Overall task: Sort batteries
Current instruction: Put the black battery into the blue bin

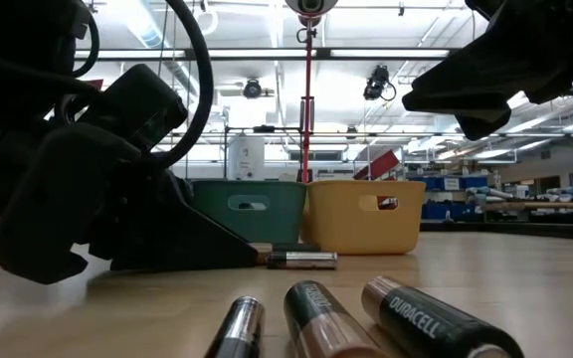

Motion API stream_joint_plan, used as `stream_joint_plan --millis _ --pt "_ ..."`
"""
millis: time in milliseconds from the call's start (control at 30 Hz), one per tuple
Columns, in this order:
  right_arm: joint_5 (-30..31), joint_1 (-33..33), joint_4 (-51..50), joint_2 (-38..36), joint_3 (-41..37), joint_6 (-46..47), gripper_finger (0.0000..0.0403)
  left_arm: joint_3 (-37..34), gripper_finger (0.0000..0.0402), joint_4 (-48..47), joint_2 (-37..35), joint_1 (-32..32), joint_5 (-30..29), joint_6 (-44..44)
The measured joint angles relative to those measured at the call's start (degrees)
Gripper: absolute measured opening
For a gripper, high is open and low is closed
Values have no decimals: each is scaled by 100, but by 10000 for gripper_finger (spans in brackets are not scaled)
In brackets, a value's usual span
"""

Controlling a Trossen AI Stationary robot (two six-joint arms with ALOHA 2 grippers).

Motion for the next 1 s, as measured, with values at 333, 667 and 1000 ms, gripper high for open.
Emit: stream_joint_plan --millis 333,667,1000 --pt "-1 0 -2 0 0 -96 74 -1 122 9 -7 7 226 632" --pt "0 0 -2 0 0 -93 74 -1 122 10 -10 44 336 733" --pt "-1 0 -2 0 0 -109 74 1 121 9 -17 255 781 962"
